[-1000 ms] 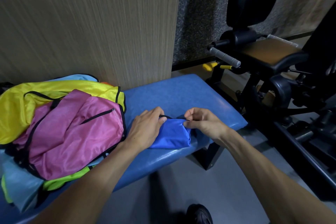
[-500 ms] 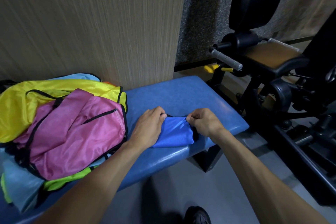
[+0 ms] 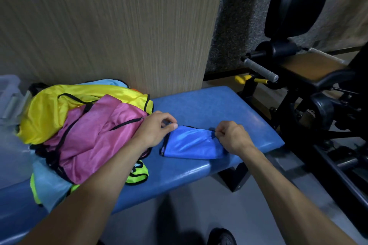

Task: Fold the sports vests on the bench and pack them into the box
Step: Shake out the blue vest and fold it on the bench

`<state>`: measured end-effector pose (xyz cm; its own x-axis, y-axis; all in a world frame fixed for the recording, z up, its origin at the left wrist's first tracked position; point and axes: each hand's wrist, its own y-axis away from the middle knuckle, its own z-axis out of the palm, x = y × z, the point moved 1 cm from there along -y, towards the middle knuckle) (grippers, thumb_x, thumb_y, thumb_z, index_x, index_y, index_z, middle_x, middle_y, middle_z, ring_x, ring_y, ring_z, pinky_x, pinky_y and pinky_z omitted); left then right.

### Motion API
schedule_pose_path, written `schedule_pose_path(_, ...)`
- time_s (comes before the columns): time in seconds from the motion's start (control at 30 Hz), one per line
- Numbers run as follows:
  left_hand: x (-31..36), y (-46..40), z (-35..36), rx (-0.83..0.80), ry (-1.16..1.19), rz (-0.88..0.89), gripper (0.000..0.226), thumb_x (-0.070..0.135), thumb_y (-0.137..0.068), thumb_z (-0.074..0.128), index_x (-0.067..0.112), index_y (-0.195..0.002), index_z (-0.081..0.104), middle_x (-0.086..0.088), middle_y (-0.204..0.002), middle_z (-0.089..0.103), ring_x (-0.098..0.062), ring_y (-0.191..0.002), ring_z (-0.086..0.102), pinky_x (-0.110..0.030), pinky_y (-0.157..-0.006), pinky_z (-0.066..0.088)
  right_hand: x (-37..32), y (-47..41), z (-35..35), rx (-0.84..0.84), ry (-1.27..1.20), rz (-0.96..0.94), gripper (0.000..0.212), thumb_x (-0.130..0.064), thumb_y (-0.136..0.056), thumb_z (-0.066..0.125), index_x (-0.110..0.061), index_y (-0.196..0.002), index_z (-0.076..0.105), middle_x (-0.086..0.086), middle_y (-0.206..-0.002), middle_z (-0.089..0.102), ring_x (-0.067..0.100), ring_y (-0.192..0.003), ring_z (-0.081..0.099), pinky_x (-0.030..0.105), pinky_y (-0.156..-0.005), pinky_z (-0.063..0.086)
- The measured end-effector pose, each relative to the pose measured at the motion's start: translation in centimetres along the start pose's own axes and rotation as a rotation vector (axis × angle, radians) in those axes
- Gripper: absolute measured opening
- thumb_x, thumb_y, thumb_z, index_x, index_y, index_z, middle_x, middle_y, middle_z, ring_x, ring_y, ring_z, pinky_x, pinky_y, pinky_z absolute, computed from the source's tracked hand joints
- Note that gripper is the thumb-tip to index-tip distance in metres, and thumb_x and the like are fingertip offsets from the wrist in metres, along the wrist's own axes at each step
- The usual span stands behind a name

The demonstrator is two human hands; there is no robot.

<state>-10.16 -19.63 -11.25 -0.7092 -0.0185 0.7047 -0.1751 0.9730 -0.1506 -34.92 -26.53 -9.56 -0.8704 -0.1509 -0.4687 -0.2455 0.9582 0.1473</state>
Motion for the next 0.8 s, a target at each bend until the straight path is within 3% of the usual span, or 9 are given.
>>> schedule_pose_path(0.07, 0.1, 0.1, -0.5, 0.002, 0.002, -0.017, 0.007, 0.019, -0.095, 0.071, 0.025, -0.091, 0.073, 0.008, -0.095, 0.062, -0.002, -0.079, 0.062, -0.012, -0.078, 0.045, -0.5, -0.2, -0.1, -0.016, 0.042, 0.025, 0.013, -0.023, -0.089, 0.052, -0.026, -0.083, 0.063, 0.009, -0.109, 0.07, 0.033, -0.102, 0.062, 0.035, -0.082, 0.052)
schedule_pose_path(0.13, 0.2, 0.1, -0.7, -0.002, 0.022, -0.021, 0.011, 0.018, -0.097, 0.068, 0.026, -0.091, 0.074, 0.013, -0.094, 0.066, -0.003, -0.086, 0.063, -0.021, -0.085, 0.048, -1.2, 0.0, -0.2, -0.016, 0.093, 0.052, 0.02, -0.025, -0.093, 0.051, -0.022, -0.104, 0.067, 0.012, -0.12, 0.066, 0.036, -0.11, 0.061, 0.037, -0.088, 0.051)
schedule_pose_path(0.23, 0.7, 0.0, 0.0, -0.068, 0.045, -0.014, 0.007, 0.024, -0.097, 0.068, 0.024, -0.097, 0.075, 0.012, -0.091, 0.067, 0.003, -0.082, 0.06, -0.019, -0.077, 0.044, -2.0, 0.4, 0.1, 0.025, 0.195, 0.078, 0.028, -0.021, -0.098, 0.048, -0.013, -0.122, 0.061, 0.015, -0.129, 0.059, 0.039, -0.118, 0.057, 0.04, -0.094, 0.048)
schedule_pose_path(0.37, 1.0, -0.4, 1.6, -0.061, 0.021, -0.089, 0.01, 0.03, -0.093, 0.072, 0.034, -0.085, 0.067, 0.005, -0.091, 0.059, -0.012, -0.08, 0.058, -0.021, -0.071, 0.04, -2.8, 1.2, 1.2, 0.096, 0.338, 0.022, 0.029, -0.015, -0.102, 0.042, -0.008, -0.127, 0.053, 0.012, -0.131, 0.056, 0.037, -0.119, 0.058, 0.039, -0.09, 0.046)
schedule_pose_path(0.5, 1.5, -1.3, 1.9, -0.051, 0.052, -0.206, 0.013, 0.025, -0.097, 0.068, 0.013, -0.094, 0.07, 0.004, -0.086, 0.065, -0.016, -0.084, 0.06, -0.028, -0.076, 0.046, -2.7, 1.5, 2.3, 0.13, 0.421, -0.04, 0.027, -0.013, -0.103, 0.036, -0.009, -0.127, 0.046, 0.008, -0.126, 0.053, 0.032, -0.11, 0.059, 0.036, -0.072, 0.04)
schedule_pose_path(0.7, 1.6, -0.9, 2.1, -0.047, -0.247, -0.182, 0.02, 0.034, -0.101, 0.059, 0.019, -0.088, 0.061, 0.003, -0.091, 0.062, -0.02, -0.088, 0.061, -0.04, -0.081, 0.052, -1.8, 1.6, 2.8, 0.168, 0.383, -0.125, 0.02, -0.018, -0.105, 0.032, -0.013, -0.117, 0.047, 0.006, -0.115, 0.052, 0.03, -0.099, 0.054, 0.038, -0.062, 0.038)
schedule_pose_path(0.8, 1.3, -0.4, 0.9, -0.036, -0.111, -0.19, 0.016, 0.034, -0.096, 0.069, 0.021, -0.093, 0.061, 0.003, -0.093, 0.066, -0.017, -0.089, 0.064, -0.032, -0.078, 0.05, -1.6, 1.4, 2.5, 0.154, 0.35, -0.134, 0.024, -0.021, -0.106, 0.03, -0.013, -0.117, 0.049, 0.006, -0.116, 0.05, 0.03, -0.105, 0.051, 0.038, -0.063, 0.038)
